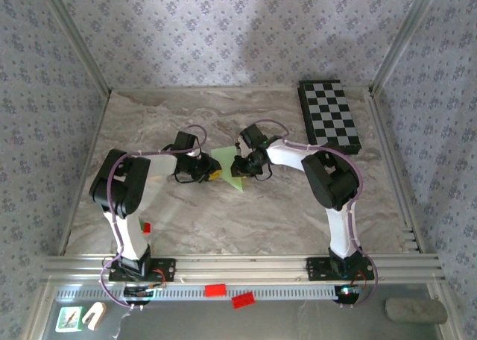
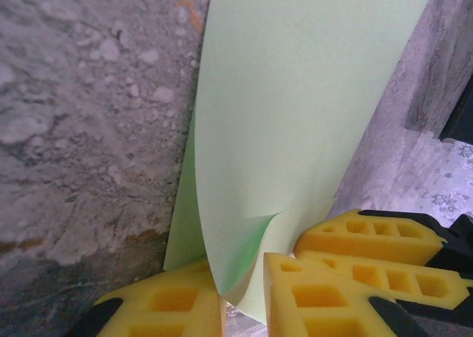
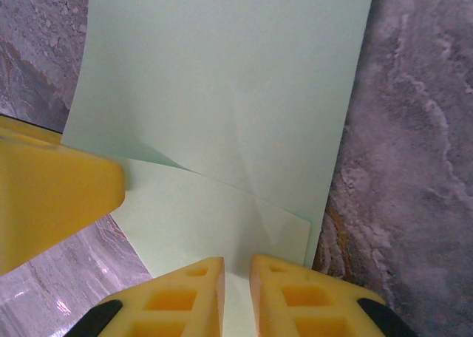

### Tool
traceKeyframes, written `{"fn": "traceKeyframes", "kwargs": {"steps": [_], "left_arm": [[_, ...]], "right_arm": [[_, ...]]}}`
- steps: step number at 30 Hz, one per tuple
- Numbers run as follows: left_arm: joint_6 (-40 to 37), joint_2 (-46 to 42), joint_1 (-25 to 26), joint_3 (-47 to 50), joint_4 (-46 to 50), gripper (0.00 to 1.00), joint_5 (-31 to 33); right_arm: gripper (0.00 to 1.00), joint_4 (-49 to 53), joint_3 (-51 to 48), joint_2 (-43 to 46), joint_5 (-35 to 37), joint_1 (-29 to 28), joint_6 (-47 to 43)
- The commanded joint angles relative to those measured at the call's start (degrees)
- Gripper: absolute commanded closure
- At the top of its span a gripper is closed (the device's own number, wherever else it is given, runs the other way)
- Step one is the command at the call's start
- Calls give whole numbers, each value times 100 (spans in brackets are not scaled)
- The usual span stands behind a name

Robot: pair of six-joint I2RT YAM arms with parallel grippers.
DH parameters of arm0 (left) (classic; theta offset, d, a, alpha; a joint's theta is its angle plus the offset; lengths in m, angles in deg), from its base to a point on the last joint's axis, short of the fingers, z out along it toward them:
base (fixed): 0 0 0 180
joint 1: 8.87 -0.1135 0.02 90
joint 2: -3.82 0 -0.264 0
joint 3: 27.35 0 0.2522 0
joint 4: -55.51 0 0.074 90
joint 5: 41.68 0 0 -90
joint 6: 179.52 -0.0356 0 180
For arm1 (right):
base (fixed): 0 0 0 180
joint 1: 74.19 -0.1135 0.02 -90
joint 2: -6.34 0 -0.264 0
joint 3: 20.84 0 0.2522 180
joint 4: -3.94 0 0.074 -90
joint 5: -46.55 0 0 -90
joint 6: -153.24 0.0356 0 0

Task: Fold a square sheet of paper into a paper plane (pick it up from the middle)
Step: Third fold the triangle at the center of the table.

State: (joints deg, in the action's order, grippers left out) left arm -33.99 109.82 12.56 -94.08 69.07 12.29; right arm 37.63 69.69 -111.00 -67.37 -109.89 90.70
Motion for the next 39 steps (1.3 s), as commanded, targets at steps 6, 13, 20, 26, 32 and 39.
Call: {"fn": "traceKeyframes", "kwargs": {"steps": [6,13,20,26,32,39], "left_arm": [[-104,-26,-21,-73,-2,82,-31],[-72,-53,-34,-103,54,86,32],[-20,-96,-34,-95,113,90,134],[104,-226,-33,-39,95,91,249],[465,-505,14,-7,215,92,555],[1028,-753,102,-172,676,92,859]], "right_arm": [[79,30,16,-64,19,33,-110],[74,-245,-118,259,7,46,-136],[70,-591,-370,745,125,120,-196],[65,-994,-980,1235,634,156,-371],[55,-1366,-1564,1670,1243,42,-884],[48,-1690,-1751,1884,2253,-518,-2123]]}}
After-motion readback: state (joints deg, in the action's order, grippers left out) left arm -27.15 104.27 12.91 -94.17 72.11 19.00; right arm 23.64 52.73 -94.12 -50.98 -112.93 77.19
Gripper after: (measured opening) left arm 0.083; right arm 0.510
